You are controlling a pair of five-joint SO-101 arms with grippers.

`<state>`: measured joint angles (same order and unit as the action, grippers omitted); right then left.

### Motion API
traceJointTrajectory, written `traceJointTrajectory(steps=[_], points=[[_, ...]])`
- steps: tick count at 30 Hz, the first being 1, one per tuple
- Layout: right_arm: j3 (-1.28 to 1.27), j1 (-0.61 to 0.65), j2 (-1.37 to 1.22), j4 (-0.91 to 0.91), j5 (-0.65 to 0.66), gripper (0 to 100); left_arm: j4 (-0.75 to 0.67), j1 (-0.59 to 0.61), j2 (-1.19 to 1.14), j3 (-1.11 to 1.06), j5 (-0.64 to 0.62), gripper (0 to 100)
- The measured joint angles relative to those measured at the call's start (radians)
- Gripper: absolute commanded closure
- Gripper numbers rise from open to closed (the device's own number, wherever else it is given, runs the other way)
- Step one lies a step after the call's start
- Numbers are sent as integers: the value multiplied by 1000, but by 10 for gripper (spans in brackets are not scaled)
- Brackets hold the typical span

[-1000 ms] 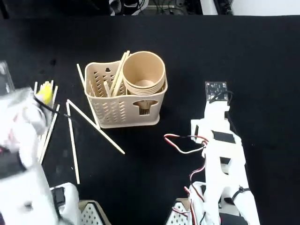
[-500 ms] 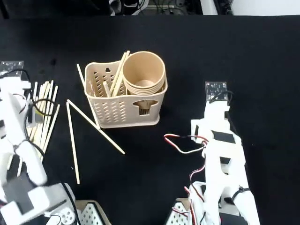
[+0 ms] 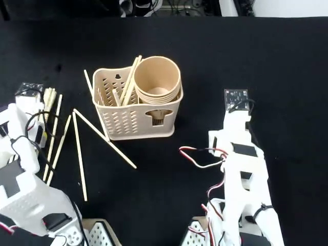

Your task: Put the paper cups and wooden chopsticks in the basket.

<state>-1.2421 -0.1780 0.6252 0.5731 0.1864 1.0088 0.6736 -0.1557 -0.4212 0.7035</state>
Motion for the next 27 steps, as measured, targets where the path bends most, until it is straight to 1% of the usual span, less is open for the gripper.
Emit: traceJointTrajectory(steps=[4,7,11,16,22,27], points=[[0,0,0,0,0,986,20,-8,11,2,8,971],[0,0,0,0,0,986,74,-6,49,-2,9,971],[0,0,0,0,0,986,146,-5,190,-2,9,971],[0,0,0,0,0,986,175,-17,483,-81,9,971],[0,0,0,0,0,986,167,-87,939,-252,6,971],[0,0,0,0,0,986,49,-114,1315,-402,-132,971]])
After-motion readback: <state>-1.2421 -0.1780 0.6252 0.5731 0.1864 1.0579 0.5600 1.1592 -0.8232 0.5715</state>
